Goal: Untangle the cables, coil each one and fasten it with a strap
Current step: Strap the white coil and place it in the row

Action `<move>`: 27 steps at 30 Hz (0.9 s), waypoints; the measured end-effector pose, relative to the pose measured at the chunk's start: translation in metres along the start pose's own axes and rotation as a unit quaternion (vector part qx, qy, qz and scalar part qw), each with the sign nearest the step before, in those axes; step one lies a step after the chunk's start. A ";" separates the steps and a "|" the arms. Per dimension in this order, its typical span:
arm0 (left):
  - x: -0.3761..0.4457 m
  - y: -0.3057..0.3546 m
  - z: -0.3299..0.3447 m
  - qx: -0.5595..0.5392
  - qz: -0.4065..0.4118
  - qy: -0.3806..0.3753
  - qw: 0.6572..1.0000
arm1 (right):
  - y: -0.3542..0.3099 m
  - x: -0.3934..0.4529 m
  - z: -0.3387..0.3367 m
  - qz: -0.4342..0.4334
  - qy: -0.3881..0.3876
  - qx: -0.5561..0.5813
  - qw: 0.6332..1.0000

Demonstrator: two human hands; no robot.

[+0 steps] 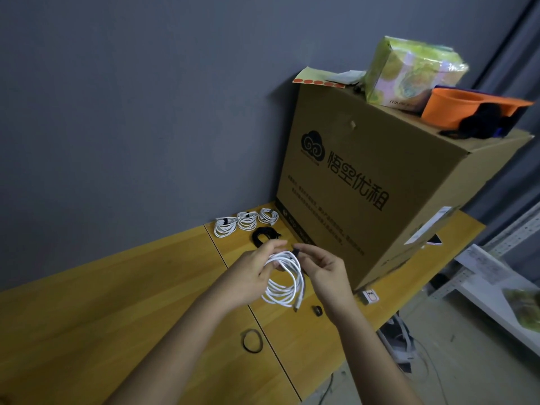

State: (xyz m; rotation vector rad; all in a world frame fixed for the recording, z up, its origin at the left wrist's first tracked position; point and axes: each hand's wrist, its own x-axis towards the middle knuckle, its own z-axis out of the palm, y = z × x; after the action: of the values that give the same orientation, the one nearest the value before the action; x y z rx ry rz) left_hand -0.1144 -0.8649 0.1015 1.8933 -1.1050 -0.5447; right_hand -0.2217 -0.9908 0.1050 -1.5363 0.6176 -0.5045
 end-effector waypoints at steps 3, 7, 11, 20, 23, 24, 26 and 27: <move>-0.001 -0.002 -0.001 0.025 -0.009 0.005 1.000 | 0.002 0.007 0.000 -0.017 0.055 0.002 0.998; 0.001 -0.003 -0.002 0.046 -0.017 -0.020 0.999 | -0.011 0.013 -0.006 -0.101 0.101 -0.034 0.989; 0.003 -0.003 -0.002 0.077 -0.026 -0.023 0.996 | -0.020 0.016 -0.011 -0.159 0.063 -0.080 0.982; 0.015 -0.003 0.000 0.089 -0.026 0.010 0.996 | -0.020 0.003 -0.007 -0.194 -0.021 -0.171 0.966; 0.020 -0.002 0.002 0.099 -0.028 0.026 0.994 | -0.021 -0.013 -0.001 -0.274 -0.013 -0.216 0.937; 0.022 -0.002 0.002 0.103 -0.027 0.032 0.994 | -0.019 -0.015 0.002 -0.285 -0.004 -0.224 0.932; 0.024 0.001 0.002 0.099 -0.032 0.042 0.994 | -0.010 -0.011 0.009 -0.278 0.003 -0.245 0.929; 0.025 0.002 0.002 0.087 -0.033 0.042 0.995 | -0.004 -0.008 0.012 -0.275 0.005 -0.265 0.924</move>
State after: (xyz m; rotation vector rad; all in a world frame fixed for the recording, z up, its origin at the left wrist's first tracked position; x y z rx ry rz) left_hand -0.1041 -0.8880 0.1034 2.0903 -1.0672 -0.4110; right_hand -0.2191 -0.9765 0.1086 -2.2454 0.3273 -0.8119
